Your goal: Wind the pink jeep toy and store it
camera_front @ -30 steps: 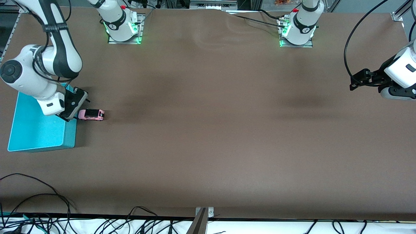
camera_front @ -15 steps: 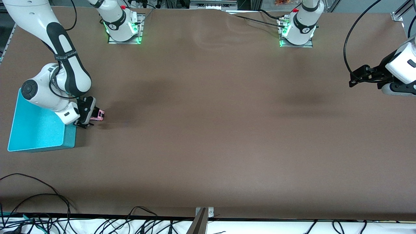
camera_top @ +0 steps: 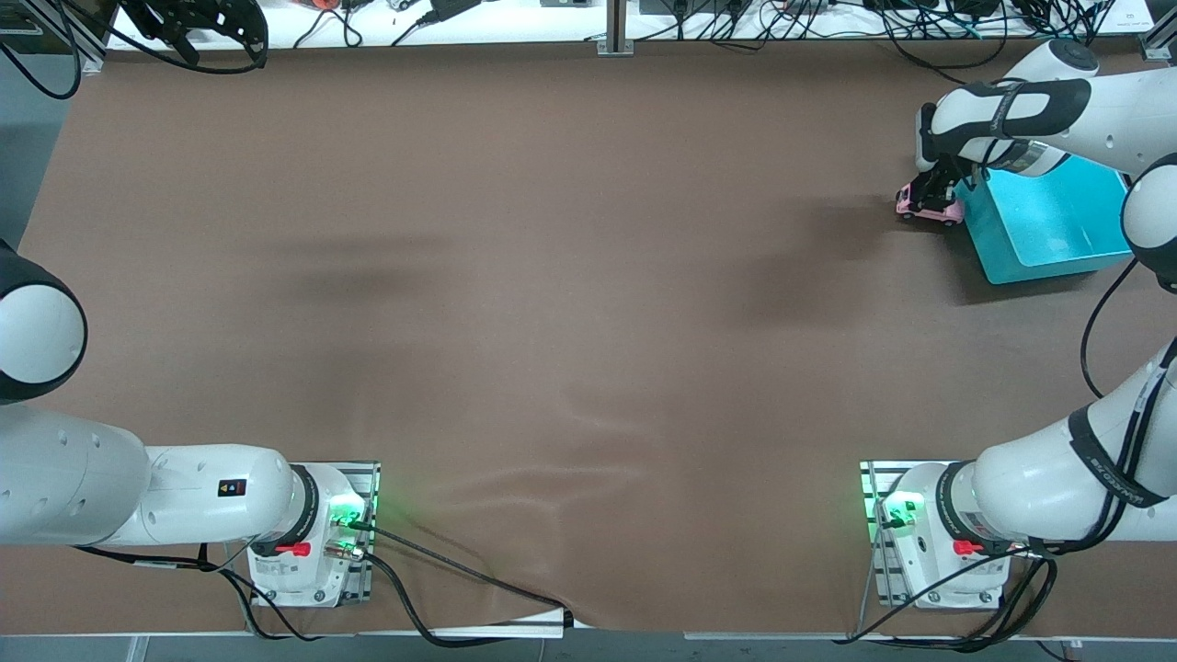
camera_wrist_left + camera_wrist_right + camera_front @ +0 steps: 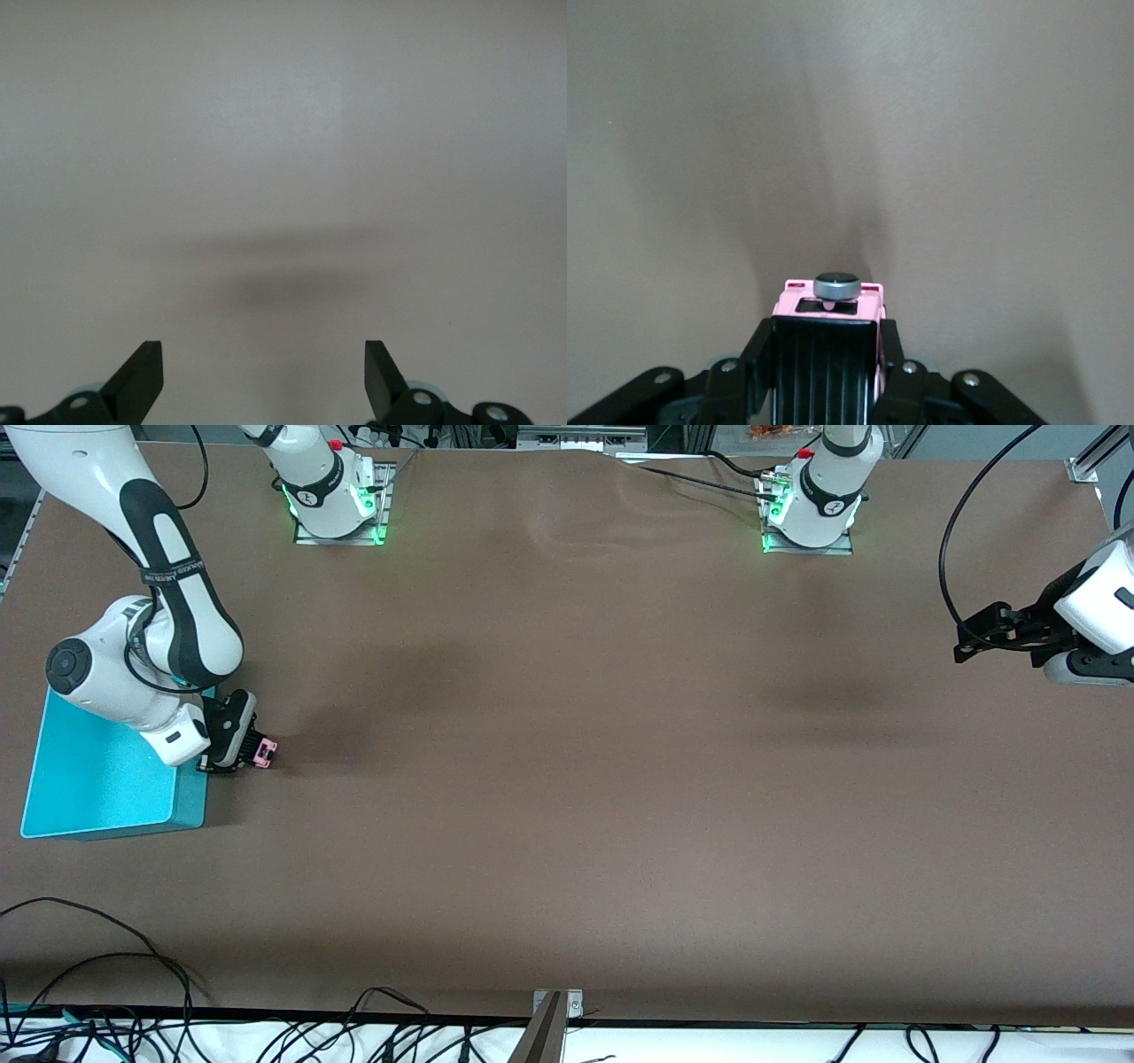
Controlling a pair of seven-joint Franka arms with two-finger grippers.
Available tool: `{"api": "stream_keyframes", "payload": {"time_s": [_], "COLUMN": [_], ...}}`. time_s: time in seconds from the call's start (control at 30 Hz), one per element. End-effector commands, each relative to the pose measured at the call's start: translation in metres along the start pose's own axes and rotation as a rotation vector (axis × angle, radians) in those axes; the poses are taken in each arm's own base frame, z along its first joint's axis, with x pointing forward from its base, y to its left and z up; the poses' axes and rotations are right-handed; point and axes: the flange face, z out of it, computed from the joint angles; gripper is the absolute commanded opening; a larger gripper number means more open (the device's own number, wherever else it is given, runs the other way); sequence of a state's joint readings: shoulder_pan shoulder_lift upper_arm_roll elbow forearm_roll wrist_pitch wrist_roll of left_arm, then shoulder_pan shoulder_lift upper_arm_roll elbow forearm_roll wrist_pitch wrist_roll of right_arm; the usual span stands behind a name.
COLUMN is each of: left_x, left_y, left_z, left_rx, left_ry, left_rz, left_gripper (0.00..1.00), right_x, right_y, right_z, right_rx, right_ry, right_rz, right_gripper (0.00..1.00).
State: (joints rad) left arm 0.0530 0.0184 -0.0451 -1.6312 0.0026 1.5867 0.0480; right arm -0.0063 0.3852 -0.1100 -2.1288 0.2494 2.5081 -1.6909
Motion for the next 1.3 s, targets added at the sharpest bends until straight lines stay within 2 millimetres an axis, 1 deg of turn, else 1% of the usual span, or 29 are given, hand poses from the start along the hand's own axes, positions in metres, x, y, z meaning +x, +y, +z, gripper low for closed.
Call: {"api": "stream_keyframes", "payload": {"time_s": [0.0,0.1,0.23,0.33,0.4,0.47,0.57,0.67,0.73,0.87,0.97,1.0,1.07,1.27], "left_x": [-0.002,-0.001,-0.002,-0.001,-0.001,-0.001,-0.001,-0.002,-0.002,-0.002,-0.002,-0.002,-0.002,-0.002], "left_y": [-0.003,-0.004,-0.006,-0.006,-0.006,-0.006,-0.007,-0.008,-0.008,-0.007,-0.008,-0.008,-0.008,-0.008], "left_z": [-0.004,-0.008,-0.013,-0.018,-0.018,-0.018,-0.018,-0.018,-0.018,-0.018,-0.018,-0.018,-0.018,-0.018], "left_rx": [-0.016,-0.012,-0.010,-0.007,-0.005,-0.005,-0.005,-0.005,-0.004,-0.001,-0.001,-0.001,-0.001,-0.002], "left_ry": [-0.004,0.005,0.014,0.025,0.026,0.026,0.026,0.022,0.022,0.022,0.022,0.022,0.022,0.022], "left_rz": [-0.008,-0.008,-0.011,-0.012,-0.012,-0.012,-0.014,-0.014,-0.016,-0.013,-0.016,-0.016,-0.016,-0.016], "left_gripper": [1.00,1.00,1.00,1.00,1.00,1.00,1.00,1.00,1.00,1.00,1.00,1.00,1.00,1.00], "right_x": [0.011,0.018,0.026,0.030,0.030,0.022,-0.010,-0.034,-0.055,-0.092,-0.118,-0.124,-0.129,-0.151], "right_y": [0.009,0.011,-0.003,-0.011,-0.014,-0.014,-0.013,-0.012,-0.012,-0.012,-0.014,-0.014,-0.016,-0.015], "right_z": [-0.040,-0.071,-0.113,-0.143,-0.158,-0.166,-0.171,-0.170,-0.170,-0.158,-0.139,-0.132,-0.114,-0.081], "right_rx": [-0.020,0.017,0.079,0.092,0.084,0.073,0.066,0.070,0.064,0.081,0.101,0.104,0.116,0.132], "right_ry": [0.039,0.057,0.077,0.058,0.030,-0.004,-0.036,-0.039,-0.043,-0.056,-0.060,-0.061,-0.059,-0.074], "right_rz": [-0.012,-0.012,0.002,-0.031,-0.063,-0.087,-0.095,-0.127,-0.140,-0.147,-0.125,-0.121,-0.130,-0.116], "right_gripper": [0.00,0.00,0.00,0.00,0.00,0.00,0.00,0.00,0.00,0.00,0.00,0.00,0.00,0.00]}}
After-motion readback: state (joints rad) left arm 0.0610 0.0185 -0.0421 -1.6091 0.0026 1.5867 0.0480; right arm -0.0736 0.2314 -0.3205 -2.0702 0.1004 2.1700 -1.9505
